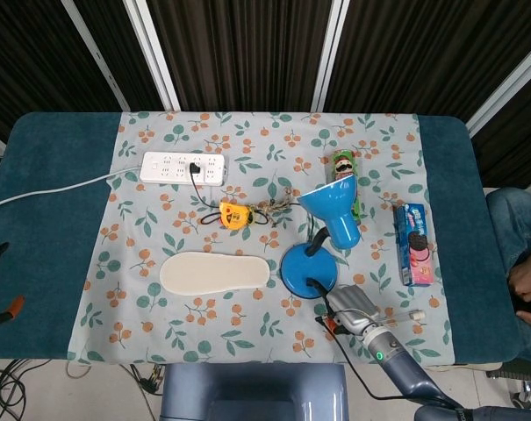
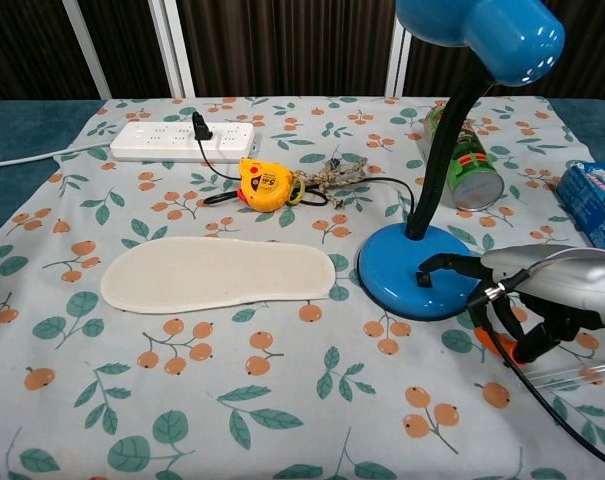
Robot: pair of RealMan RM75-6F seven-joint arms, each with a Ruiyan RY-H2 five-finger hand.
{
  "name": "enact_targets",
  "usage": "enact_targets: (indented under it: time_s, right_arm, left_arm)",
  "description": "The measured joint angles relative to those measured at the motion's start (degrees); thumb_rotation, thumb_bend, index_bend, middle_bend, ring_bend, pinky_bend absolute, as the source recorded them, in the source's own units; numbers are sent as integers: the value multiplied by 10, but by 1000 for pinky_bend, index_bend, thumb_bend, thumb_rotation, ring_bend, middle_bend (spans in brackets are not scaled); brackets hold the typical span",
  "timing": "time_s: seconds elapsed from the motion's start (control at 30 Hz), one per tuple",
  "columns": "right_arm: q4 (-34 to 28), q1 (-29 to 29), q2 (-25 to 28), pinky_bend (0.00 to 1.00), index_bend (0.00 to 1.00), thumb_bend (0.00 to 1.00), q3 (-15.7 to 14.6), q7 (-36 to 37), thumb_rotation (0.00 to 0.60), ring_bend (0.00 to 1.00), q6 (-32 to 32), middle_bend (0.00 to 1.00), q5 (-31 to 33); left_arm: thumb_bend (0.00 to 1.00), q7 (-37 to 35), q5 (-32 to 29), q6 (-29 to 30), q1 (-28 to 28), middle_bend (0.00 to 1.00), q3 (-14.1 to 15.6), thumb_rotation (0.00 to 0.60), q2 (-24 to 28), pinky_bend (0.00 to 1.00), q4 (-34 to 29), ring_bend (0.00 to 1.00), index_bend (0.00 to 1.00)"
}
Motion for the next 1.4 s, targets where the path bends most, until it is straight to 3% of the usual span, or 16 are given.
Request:
enact_targets:
  time_s: [1.4]
  right_arm:
    - [9,48,0,1000,0,592,-23,-15,600,607,-29,593,73]
  left_arm:
    - [246,-1,-1,2,0,2,-1,600,0,143,2,0,100]
